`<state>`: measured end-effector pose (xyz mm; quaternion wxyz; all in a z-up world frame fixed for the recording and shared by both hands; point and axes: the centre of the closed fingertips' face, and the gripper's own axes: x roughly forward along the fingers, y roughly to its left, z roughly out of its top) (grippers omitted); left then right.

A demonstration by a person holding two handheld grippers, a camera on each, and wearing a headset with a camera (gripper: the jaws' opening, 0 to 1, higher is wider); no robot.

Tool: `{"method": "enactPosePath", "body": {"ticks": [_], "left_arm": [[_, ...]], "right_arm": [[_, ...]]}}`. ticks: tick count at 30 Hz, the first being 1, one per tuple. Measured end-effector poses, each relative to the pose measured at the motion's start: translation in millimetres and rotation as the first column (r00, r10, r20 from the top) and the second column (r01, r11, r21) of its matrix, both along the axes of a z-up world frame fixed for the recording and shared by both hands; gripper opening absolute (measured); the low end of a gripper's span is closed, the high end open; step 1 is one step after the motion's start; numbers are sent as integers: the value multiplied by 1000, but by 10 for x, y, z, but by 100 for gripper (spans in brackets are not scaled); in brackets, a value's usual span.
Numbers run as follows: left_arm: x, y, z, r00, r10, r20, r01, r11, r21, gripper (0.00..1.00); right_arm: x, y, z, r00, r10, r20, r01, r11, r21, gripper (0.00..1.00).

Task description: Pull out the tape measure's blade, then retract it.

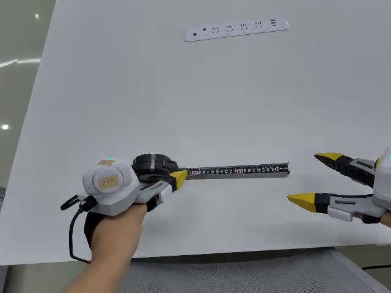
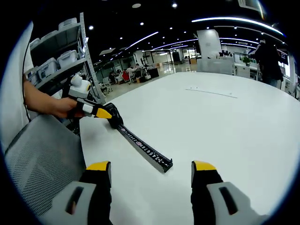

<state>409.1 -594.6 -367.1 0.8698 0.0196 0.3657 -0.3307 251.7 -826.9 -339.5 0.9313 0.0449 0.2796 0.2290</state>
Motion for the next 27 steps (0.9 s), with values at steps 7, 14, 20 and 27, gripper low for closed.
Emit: {"method": "enactPosePath", "body": {"ticks": [7, 14, 20, 27], "left_arm": [[25, 36, -30, 999, 49, -10, -49, 999, 7, 69], [60, 75, -45, 996, 83, -10, -83, 996, 22, 63], [87, 88, -69, 994, 108, -5, -108, 993, 37, 61], [111, 99, -86, 992, 124, 3, -124, 991, 55, 60]], "right_arm": [[65, 26, -15, 1000, 19, -1, -19, 1000, 5, 68], [104, 33, -45, 999, 33, -4, -33, 999, 4, 67], [141, 46, -71, 999, 42, -6, -42, 999, 4, 67], [189, 92, -90, 998, 62, -10, -62, 998, 8, 66]]}}
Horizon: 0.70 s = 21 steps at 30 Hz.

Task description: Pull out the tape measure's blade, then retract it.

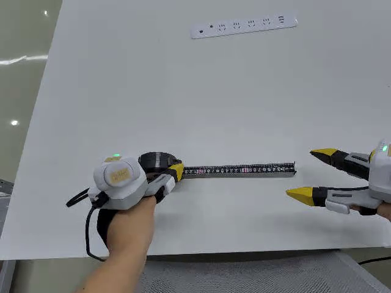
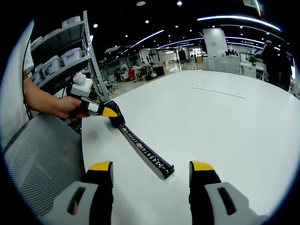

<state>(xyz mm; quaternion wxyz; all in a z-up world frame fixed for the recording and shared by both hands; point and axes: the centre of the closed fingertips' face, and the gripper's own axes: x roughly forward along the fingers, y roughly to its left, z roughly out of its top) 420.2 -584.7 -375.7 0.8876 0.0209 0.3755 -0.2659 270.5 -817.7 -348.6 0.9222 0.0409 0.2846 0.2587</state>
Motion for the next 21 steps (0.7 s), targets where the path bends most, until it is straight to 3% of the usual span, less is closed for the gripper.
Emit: {"method": "enactPosePath", "body": {"ticks": [6, 15, 21], "left_arm": [[7, -4, -1, 1000, 16, 5, -16, 1000, 3, 61], [21, 0, 3, 999, 49, 5, -49, 998, -35, 61], [21, -2, -9, 999, 49, 8, -49, 999, -23, 61]], "right_arm": [[20, 11, -8, 1000, 13, 3, -13, 1000, -4, 64], [39, 7, -86, 999, 45, -1, -45, 999, -22, 58], [60, 8, -140, 997, 72, -8, -72, 997, -36, 53]]}}
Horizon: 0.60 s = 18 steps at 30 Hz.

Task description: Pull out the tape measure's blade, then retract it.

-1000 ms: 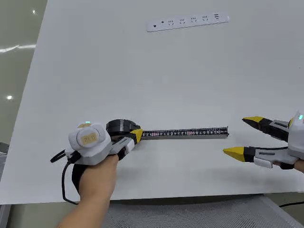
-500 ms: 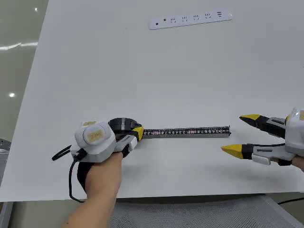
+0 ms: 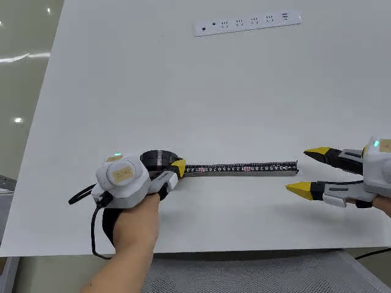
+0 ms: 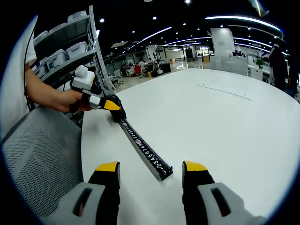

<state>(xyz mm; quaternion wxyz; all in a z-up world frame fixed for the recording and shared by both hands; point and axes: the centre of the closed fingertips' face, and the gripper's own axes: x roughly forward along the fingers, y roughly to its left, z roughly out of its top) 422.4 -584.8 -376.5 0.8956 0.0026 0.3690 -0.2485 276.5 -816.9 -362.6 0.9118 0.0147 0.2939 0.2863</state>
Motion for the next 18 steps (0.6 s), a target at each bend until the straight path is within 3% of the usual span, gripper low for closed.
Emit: {"method": "enactPosePath", "body": {"ticks": [3, 5, 9, 18], "left_arm": [[4, 2, -5, 1000, 1, -2, -1, 1000, 1, 61], [7, 0, -9, 1000, 0, -1, 0, 1000, 1, 61], [3, -2, -9, 1000, 0, -3, 1, 1000, 3, 61], [-5, -4, -6, 1000, -1, -5, 1, 1000, 4, 61]], "right_arm": [[7, -2, -24, 1000, 13, -5, -13, 1000, 0, 50], [-1, -21, -89, 999, 43, -10, -44, 998, -49, 48], [-1, 0, -173, 997, 75, -19, -77, 994, -82, 43], [48, -12, -256, 993, 117, -15, -118, 986, -115, 35]]}}
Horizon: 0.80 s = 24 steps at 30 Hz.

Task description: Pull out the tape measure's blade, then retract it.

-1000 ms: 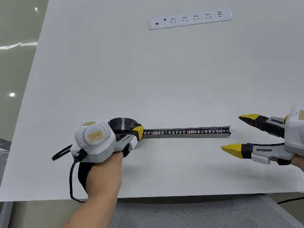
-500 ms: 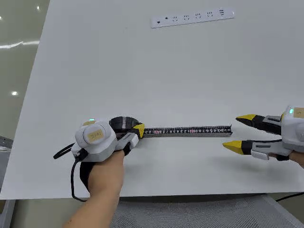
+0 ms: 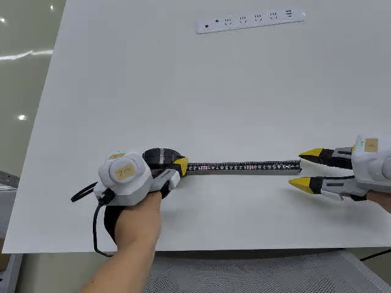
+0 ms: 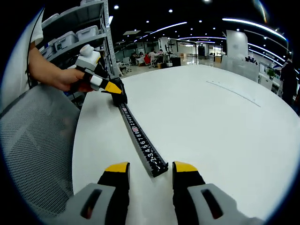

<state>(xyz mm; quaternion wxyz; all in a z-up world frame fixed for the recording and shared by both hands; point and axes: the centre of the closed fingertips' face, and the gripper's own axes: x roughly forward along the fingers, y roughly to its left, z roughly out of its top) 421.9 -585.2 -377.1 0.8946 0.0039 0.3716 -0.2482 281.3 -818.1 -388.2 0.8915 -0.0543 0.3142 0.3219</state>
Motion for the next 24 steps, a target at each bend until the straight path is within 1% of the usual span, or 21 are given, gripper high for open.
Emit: {"method": "enactPosePath", "body": {"ticks": [1, 2, 3, 5, 7, 9, 10, 11, 12, 14, 15, 17, 24], "left_arm": [[-2, 0, 0, 1000, 1, -2, -1, 1000, 0, 61], [-2, 0, 0, 1000, 1, -2, -1, 1000, 0, 61], [-3, 0, -1, 1000, 1, -4, -1, 1000, 0, 61], [-2, -3, -2, 1000, 2, -5, -2, 1000, 0, 61], [2, -1, -3, 1000, 2, -6, -2, 1000, 0, 61], [1, 0, -3, 1000, 2, -6, -2, 1000, 0, 61], [0, -1, -1, 1000, 2, -5, -2, 1000, 0, 61], [-1, -1, 0, 1000, 2, -5, -2, 1000, 0, 61], [-2, -1, 1, 1000, 2, -5, -2, 1000, 0, 61], [-2, -2, 2, 1000, 2, -5, -2, 1000, 0, 61], [-3, -2, 2, 1000, 2, -5, -2, 1000, -1, 61], [-3, -2, 3, 1000, 2, -4, -2, 1000, -1, 61], [-3, -3, 5, 1000, 3, -2, -3, 1000, -2, 61]], "right_arm": [[-5, 4, -2, 1000, 10, 1, -10, 1000, 2, 34], [7, 1, 3, 1000, 5, 5, -5, 1000, 11, 32], [21, -34, -22, 1000, 1, 9, -1, 1000, -10, 31], [16, -24, -28, 1000, 8, 3, -8, 1000, 6, 29], [18, -30, -38, 1000, 15, 8, -15, 1000, -7, 28], [20, -37, -44, 1000, 17, 11, -17, 1000, -7, 27], [23, -42, -55, 1000, 19, 15, -19, 1000, -19, 27], [16, -34, -72, 999, 42, 26, -41, 998, -37, 26], [18, -29, -76, 999, 40, 24, -39, 999, -30, 25], [16, -25, -105, 999, 46, 18, -46, 998, -33, 25], [23, -31, -109, 999, 49, 21, -48, 998, -42, 25], [35, -32, -97, 998, 49, 26, -48, 998, -34, 24], [45, -63, -102, 997, 70, 43, -69, 997, -36, 18]]}}
